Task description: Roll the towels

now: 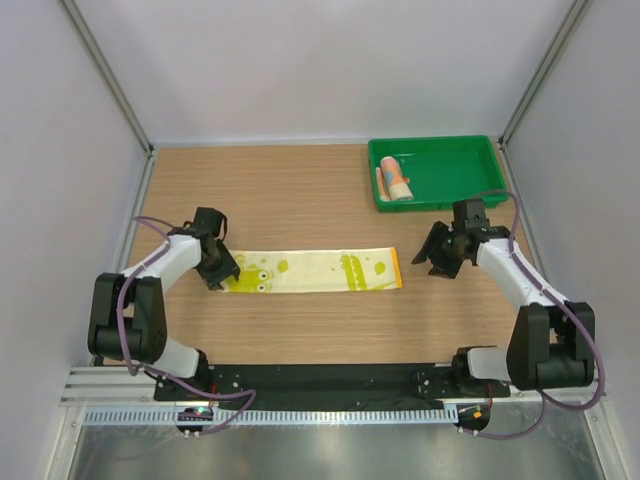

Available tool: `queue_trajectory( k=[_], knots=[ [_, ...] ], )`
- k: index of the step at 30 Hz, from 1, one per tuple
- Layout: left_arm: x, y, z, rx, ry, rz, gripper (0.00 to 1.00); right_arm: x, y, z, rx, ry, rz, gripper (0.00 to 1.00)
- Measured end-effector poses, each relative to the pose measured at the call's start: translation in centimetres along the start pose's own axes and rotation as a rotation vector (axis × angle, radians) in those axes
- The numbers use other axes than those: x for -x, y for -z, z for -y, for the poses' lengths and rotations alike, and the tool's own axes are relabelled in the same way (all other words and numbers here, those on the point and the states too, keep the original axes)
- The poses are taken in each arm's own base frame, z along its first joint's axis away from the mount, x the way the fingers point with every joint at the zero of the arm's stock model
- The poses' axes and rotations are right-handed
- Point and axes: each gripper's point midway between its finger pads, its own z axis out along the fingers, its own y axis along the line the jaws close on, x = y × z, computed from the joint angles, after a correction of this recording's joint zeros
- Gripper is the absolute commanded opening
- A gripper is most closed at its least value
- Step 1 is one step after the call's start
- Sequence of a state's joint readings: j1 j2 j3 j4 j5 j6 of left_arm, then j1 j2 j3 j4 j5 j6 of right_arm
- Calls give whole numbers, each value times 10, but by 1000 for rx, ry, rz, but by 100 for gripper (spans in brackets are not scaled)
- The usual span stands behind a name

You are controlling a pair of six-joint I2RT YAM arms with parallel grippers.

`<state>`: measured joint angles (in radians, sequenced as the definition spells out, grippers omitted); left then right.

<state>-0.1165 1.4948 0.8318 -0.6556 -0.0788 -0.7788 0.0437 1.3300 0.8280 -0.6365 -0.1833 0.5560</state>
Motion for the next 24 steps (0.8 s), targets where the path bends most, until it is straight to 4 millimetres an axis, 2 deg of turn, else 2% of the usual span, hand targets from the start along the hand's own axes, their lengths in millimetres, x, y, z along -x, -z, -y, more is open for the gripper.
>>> queue_trajectory(
  k=[4, 7, 11, 14, 18, 24],
  knots=[
    [6, 16, 10, -52, -11, 18, 64, -2, 19, -14, 76, -9, 27, 64],
    [14, 34, 18, -105, -27, 48, 68, -17, 22, -15, 125, -44, 15, 65],
    [22, 59, 29, -179, -72, 94, 71, -50, 8, -3, 141, -119, -57, 63],
    [28, 76, 29, -208, -111, 146, 72, -70, -4, 4, 132, -163, -115, 60],
    [28, 85, 24, -214, -146, 177, 70, -76, -20, 1, 133, -183, -149, 56],
    [21, 79, 23, -197, -184, 147, 70, -74, -37, -10, 157, -191, -163, 52]
  ],
)
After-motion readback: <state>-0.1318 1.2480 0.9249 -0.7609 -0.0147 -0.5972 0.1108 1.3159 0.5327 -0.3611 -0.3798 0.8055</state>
